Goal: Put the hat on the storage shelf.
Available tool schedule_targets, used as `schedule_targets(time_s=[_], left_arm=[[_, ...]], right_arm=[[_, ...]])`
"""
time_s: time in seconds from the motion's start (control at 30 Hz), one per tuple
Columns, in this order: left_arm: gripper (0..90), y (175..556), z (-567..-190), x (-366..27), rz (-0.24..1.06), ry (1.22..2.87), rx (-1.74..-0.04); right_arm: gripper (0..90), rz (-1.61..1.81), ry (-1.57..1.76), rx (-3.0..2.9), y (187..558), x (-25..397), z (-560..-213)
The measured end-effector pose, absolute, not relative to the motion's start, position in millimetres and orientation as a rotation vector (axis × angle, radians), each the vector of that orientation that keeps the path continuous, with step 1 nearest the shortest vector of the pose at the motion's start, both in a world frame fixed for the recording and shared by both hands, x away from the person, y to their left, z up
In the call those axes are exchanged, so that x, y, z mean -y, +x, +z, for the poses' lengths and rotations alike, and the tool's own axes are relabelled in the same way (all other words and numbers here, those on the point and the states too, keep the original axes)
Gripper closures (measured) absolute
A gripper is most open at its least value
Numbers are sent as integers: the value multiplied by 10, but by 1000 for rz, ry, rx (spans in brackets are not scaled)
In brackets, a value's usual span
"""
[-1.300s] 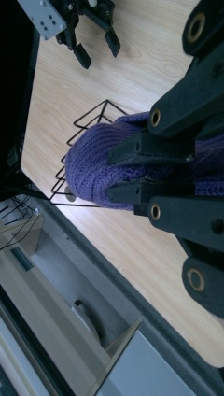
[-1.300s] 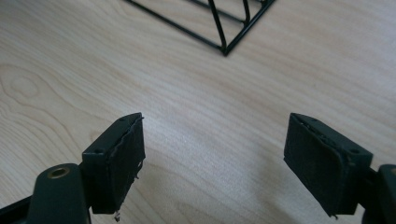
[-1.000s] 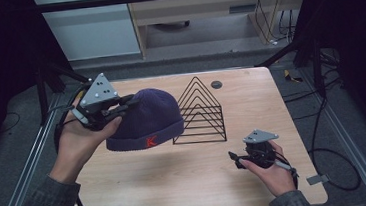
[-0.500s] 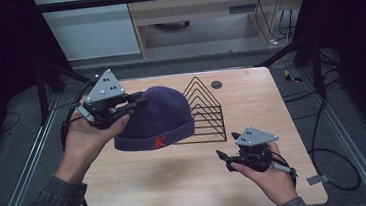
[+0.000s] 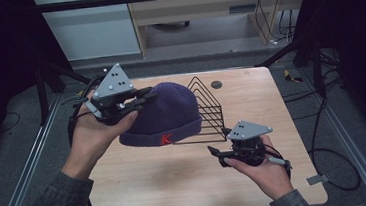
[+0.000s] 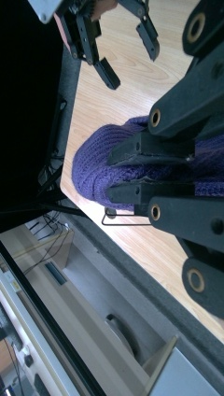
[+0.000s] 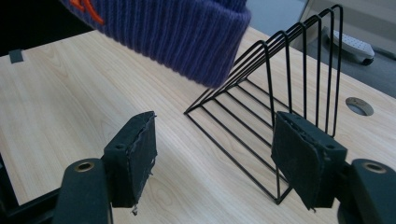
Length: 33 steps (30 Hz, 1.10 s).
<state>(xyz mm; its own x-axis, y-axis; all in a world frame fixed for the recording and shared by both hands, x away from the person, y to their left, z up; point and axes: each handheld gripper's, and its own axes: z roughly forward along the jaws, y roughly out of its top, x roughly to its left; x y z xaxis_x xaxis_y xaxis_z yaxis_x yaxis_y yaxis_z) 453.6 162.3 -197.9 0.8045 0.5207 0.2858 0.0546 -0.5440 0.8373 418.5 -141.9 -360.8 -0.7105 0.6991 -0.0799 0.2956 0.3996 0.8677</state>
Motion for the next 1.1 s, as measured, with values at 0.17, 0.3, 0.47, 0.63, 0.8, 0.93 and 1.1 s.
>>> schedule_targets(time_s=[0.17,0.3,0.47,0.63,0.8,0.93,1.1], left_arm=[[814,4534,-1966,-1530,627,2080,-399],[815,4524,-1960,-1448,610,2079,-379],[814,4502,-1956,-1360,606,2083,-354],[814,4508,-1964,-1296,595,2084,-337],[814,4522,-1973,-1259,592,2085,-335],[814,4544,-1976,-1241,588,2084,-342],[813,4577,-1950,-1216,596,2072,-348]], right_arm=[[330,1259,840,-2236,4234,1430,-3535],[336,1265,826,-2244,4273,1425,-3462],[335,1269,818,-2253,4329,1414,-3394],[344,1247,820,-2277,4398,1414,-3392],[546,1251,793,-2295,4424,1430,-3403],[637,1243,794,-2301,4418,1451,-3398],[677,1246,792,-2293,4416,1498,-3348]])
